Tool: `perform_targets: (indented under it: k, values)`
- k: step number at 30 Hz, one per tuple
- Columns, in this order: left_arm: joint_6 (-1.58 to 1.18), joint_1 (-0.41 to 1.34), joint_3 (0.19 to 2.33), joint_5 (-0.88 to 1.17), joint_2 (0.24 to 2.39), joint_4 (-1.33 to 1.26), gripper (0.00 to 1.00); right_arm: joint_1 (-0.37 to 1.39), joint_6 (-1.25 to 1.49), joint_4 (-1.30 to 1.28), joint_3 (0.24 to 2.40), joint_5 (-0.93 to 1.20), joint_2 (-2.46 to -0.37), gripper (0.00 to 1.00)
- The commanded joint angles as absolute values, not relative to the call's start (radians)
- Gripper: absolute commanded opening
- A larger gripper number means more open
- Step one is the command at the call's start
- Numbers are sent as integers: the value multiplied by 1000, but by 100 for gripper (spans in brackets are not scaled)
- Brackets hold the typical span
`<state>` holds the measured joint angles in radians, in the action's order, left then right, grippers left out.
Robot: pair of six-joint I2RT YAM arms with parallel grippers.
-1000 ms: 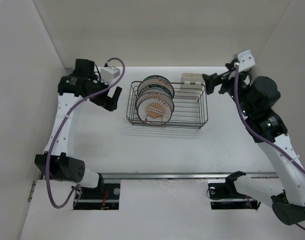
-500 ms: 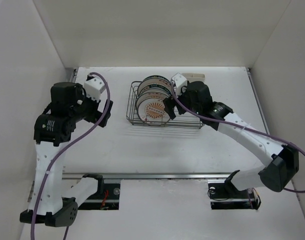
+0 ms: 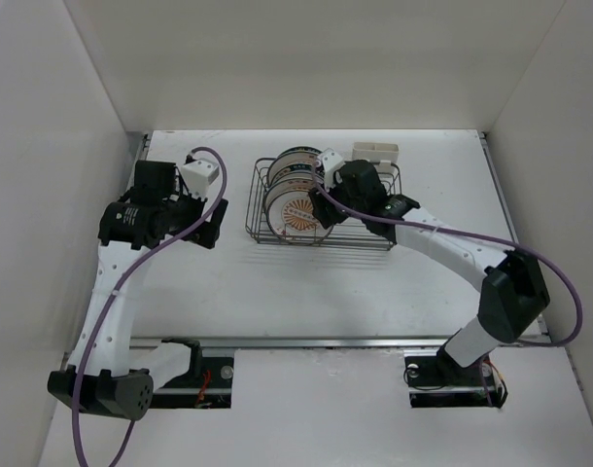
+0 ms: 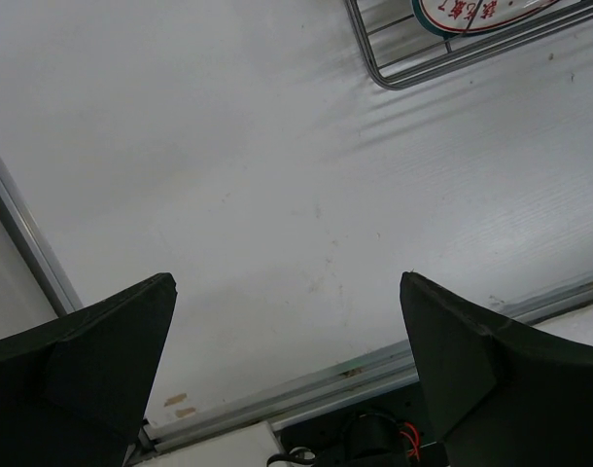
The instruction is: Unload the plates from the dish rack
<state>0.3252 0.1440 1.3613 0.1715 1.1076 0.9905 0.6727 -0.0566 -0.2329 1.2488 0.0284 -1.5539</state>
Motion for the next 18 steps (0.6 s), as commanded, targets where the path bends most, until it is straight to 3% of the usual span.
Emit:
perform_targets:
  k: [1, 14, 18]
  values:
    - [293, 144, 1351, 152, 1083, 957, 100, 661, -9, -173, 1302, 40, -1571, 61]
    - [284, 144, 1321, 143, 1083, 966, 100, 629, 31, -144, 1331, 21, -1676, 58]
    - [284, 144, 1321, 143, 1083, 966, 100, 620, 31, -144, 1356, 21, -1721, 49]
